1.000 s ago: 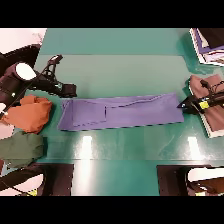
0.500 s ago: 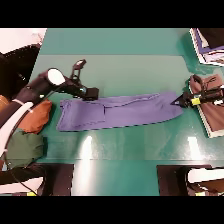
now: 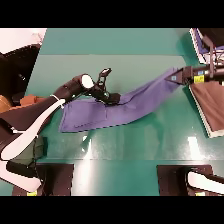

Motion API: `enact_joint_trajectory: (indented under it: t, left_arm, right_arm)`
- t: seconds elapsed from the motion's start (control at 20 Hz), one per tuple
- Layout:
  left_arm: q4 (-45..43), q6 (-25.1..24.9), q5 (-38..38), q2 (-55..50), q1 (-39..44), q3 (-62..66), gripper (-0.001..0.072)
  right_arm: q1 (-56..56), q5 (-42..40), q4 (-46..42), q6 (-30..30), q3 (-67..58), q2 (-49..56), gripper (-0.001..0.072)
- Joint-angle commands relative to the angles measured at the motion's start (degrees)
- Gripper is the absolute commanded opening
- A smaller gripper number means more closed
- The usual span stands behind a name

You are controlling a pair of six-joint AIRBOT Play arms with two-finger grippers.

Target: Fold the shirts.

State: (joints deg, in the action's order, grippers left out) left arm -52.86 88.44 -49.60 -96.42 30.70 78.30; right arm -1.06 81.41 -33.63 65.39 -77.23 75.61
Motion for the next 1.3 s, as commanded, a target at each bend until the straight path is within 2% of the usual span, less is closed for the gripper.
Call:
enact_joint_trajectory:
  t: [0.0, 0.3, 0.45, 0.75, 1.0, 1.05, 1.1, 1.15, 1.2, 1.25]
  left_arm:
    - [0.37, -0.42, 1.46, -1.31, 0.98, 1.03, 0.0023]
    - [-4.31, -0.42, -1.27, -1.31, 0.96, 1.05, 0.0023]
    - [-7.78, -0.37, -5.99, 0.42, -1.99, 1.05, 0.0023]
    - [-16.33, -0.44, -11.58, 18.80, -22.75, 1.05, 0.0023]
    - [-24.76, -0.42, -11.67, 33.07, -37.11, 1.05, 0.0024]
    - [-24.79, -0.42, -11.82, 34.38, -39.04, 1.05, 0.0023]
    - [-24.79, -0.42, -12.02, 35.30, -40.46, 1.05, 0.0024]
    - [-24.79, -0.42, -12.48, 35.76, -41.51, 1.05, 0.0024]
    - [-24.79, -0.42, -13.31, 35.78, -42.14, 1.05, 0.0023]
    - [-25.05, -0.59, -14.12, 35.76, -42.16, 1.03, 0.0023]
  right_arm:
    - [-7.54, -0.26, 0.96, 2.93, -7.65, -0.24, 0.0015]
    - [-17.29, -0.85, 0.92, 4.72, -15.15, 3.52, 0.0016]
    - [-20.92, -3.10, 0.85, 4.68, -15.52, 3.82, 0.0016]
    - [-35.34, -12.74, 1.09, 4.59, -15.54, 8.81, 0.0016]
    - [-51.63, -24.44, 0.44, 2.47, -24.70, 23.67, 0.0032]
    - [-53.55, -25.68, 0.44, 2.36, -26.99, 26.99, 0.0184]
    - [-54.99, -25.83, 0.46, 1.95, -29.57, 30.21, 0.0471]
    - [-55.82, -24.65, 0.46, 1.95, -31.93, 32.81, 0.0614]
    - [-55.87, -20.72, 0.46, 2.01, -34.29, 34.82, 0.0610]
    - [-55.17, -16.48, 0.39, 2.43, -36.15, 36.11, 0.0562]
